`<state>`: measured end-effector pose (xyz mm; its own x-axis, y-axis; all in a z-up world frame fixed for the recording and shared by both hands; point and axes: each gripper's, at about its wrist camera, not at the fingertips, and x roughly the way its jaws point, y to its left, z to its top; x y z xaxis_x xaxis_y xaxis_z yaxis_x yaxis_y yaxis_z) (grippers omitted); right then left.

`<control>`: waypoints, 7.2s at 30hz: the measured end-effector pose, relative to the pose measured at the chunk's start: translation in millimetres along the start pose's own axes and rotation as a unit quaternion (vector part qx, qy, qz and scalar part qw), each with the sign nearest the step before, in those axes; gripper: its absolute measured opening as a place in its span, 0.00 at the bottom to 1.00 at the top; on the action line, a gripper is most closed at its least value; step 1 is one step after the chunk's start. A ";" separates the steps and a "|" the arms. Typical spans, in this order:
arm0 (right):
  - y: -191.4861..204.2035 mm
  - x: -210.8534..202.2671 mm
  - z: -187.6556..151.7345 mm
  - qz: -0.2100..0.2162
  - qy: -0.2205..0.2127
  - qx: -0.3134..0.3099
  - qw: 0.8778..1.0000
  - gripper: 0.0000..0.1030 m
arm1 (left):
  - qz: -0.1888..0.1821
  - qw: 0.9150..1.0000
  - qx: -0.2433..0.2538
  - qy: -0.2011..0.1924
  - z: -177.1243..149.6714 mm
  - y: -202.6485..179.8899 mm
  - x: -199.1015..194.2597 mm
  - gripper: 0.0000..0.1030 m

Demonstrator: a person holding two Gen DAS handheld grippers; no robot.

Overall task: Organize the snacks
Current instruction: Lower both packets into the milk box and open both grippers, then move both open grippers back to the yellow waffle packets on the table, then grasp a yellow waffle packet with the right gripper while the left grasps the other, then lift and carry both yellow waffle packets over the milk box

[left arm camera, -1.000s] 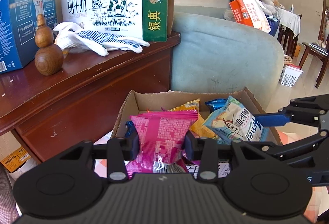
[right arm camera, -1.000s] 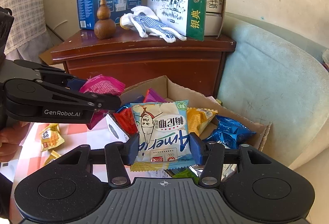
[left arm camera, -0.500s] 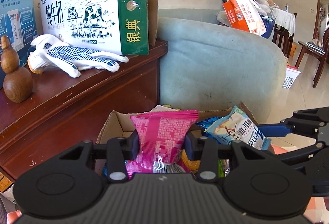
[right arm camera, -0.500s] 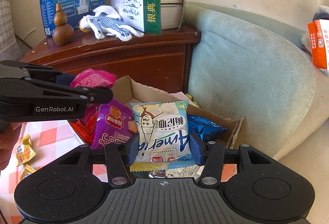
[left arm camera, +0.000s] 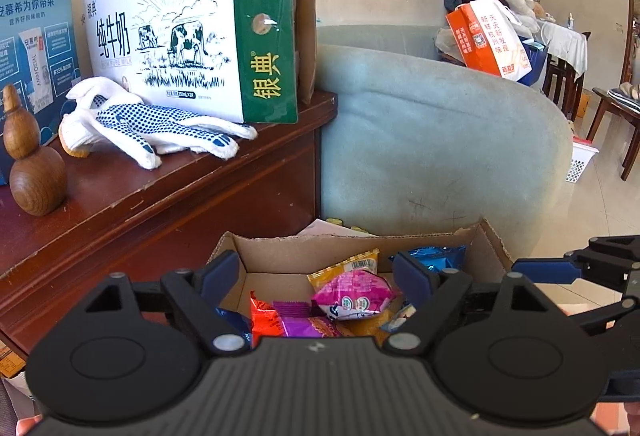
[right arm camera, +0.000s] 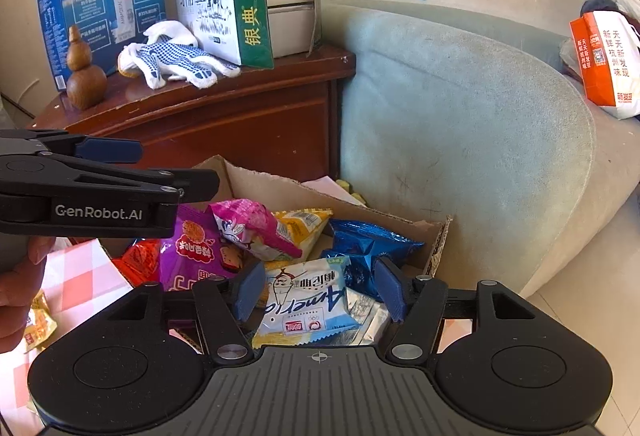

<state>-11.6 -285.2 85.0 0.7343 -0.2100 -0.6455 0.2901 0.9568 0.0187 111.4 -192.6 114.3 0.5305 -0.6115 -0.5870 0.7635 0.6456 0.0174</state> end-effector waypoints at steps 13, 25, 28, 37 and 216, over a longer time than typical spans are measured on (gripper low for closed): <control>14.6 -5.5 1.1 0.015 -0.011 -0.019 1.000 0.66 | 0.032 0.999 -0.031 0.022 -8.9 33.6 -21.6 0.84; 45.9 -10.1 -5.8 0.082 0.002 -0.049 0.995 0.66 | 0.070 0.995 -0.044 0.049 -41.8 82.2 -57.8 0.86; 60.9 -12.4 -9.9 0.098 0.007 -0.071 0.993 0.66 | 0.081 0.994 -0.052 0.059 -52.4 97.7 -64.8 0.86; 112.0 -9.4 -32.7 0.153 0.046 -0.130 0.979 0.66 | 0.113 0.987 -0.070 0.093 -83.6 136.3 -75.2 0.86; 12.9 -24.1 12.6 0.026 -0.032 0.063 0.997 0.63 | 0.044 0.998 -0.040 -0.020 -9.2 22.3 -12.3 0.52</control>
<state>-17.9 -270.4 110.4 0.7869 -0.1779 -0.5908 0.3235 0.9343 0.1496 118.5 -166.5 114.4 0.6100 -0.5671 -0.5534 0.6816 0.7317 0.0015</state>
